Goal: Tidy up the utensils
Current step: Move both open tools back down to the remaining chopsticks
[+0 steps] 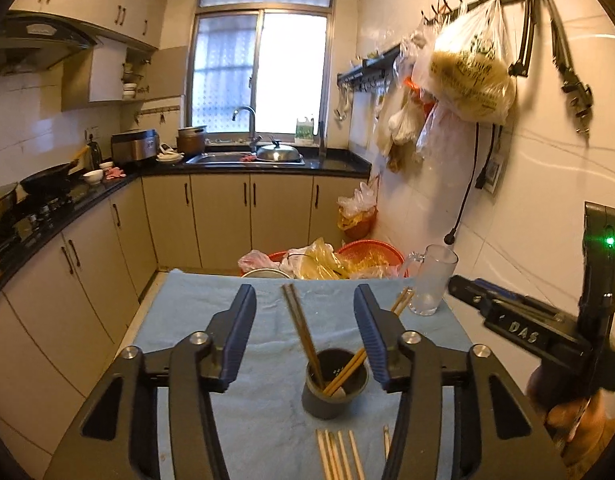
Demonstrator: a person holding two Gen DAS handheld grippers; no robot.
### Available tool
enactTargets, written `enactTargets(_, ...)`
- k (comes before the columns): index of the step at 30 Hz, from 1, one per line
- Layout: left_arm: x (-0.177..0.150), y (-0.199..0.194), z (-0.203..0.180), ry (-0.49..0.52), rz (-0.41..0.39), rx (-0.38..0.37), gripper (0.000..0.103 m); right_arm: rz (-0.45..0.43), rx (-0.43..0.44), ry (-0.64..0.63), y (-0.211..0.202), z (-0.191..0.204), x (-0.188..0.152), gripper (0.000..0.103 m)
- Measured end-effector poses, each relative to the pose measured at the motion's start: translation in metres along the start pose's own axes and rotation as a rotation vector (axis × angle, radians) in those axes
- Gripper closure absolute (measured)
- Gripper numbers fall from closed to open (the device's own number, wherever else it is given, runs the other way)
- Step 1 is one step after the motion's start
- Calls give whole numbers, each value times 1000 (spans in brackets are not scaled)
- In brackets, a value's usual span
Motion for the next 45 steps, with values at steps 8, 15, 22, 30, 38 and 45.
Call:
enactTargets(8,-68,-32,25,-84,91,16,44,139,-91,-140,-38,-22,-52,36)
enactTargets(15,-155,2,44,-206,280,3,44,409,-106,-178,-13,-49,-138,36)
enactTargets(22,-216,71,26,-181,483,-27,65,559,0,-107,31,-50,-211,53)
enactTargets(30,-219,128,21,-132,530,0,75,525,3,-119,60,-32,-220,56)
enactTargets(38,-215,153,23,-119,550,-32,83,467,-21,-150,80,-22,-215,56)
enactTargets(45,-212,155,23,-121,543,-89,82,427,-27,-164,83,-19,-214,56)
Point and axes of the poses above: each gripper's, at about its wrist camera, not at the fingertips, and y roughly the way its jaws point, z to its left, x to its top, the point moved 1 cm from there along y, roughly the way its jaws point, and after that the axes turned 10 degrees about -x, right-handed, at the moved point
